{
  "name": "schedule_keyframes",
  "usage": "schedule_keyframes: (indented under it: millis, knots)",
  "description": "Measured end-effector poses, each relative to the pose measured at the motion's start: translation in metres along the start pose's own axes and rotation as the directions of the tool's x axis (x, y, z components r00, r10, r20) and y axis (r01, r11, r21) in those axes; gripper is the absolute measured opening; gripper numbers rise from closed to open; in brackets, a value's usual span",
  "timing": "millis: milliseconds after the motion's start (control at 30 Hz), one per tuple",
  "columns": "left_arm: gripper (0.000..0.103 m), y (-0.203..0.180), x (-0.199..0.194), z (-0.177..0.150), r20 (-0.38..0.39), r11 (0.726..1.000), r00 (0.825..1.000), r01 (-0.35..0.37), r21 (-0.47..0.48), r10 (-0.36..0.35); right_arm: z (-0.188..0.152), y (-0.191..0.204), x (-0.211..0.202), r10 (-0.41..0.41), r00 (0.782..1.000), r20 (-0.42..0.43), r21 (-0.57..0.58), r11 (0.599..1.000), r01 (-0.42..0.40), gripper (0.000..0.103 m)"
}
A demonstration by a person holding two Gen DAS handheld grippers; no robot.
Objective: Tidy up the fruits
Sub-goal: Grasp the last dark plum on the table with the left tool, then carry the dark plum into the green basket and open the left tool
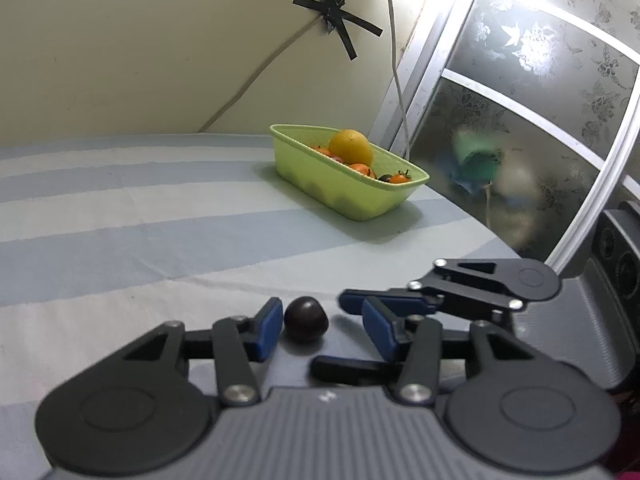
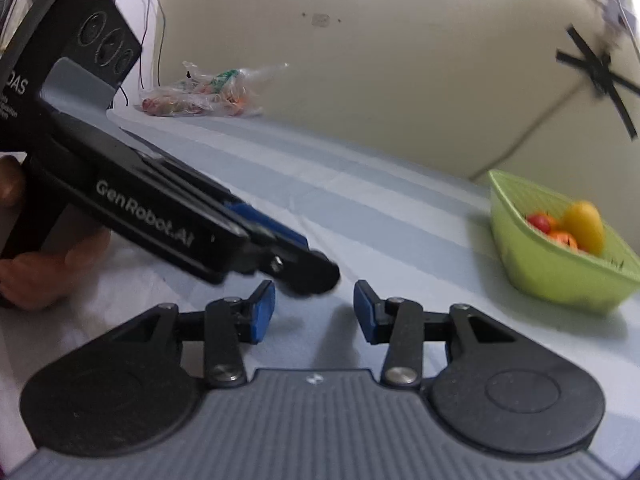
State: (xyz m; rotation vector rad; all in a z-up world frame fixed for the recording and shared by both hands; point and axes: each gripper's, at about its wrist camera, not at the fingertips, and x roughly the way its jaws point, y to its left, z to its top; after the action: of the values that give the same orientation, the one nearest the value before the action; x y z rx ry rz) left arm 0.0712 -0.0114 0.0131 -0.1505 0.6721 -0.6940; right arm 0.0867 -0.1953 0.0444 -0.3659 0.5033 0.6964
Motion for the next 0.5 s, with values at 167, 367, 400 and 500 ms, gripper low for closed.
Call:
schedule_keyframes:
  millis: [167,367,400,500]
  knots:
    - [0.043,0.004,-0.006,0.001,0.013,1.0,1.0,0.004,-0.023,-0.004,0.006,-0.003,0.011,0.01,1.0,-0.004,0.022,1.0,-0.01,0.045]
    - [0.042,0.003,-0.003,-0.001,0.017,1.0,1.0,0.002,-0.005,-0.002,0.009,-0.014,0.017,0.088,0.996,-0.015,0.113,0.99,-0.086,0.037]
    - [0.042,0.003,-0.004,0.001,0.025,1.0,1.0,0.003,-0.013,-0.003,0.009,-0.015,0.016,0.087,0.996,-0.014,0.123,0.989,-0.085,0.029]
    - [0.042,-0.001,-0.004,0.008,0.038,1.0,0.999,0.016,-0.007,-0.015,0.005,-0.019,0.009,0.072,0.997,0.008,0.165,0.984,-0.072,0.025]
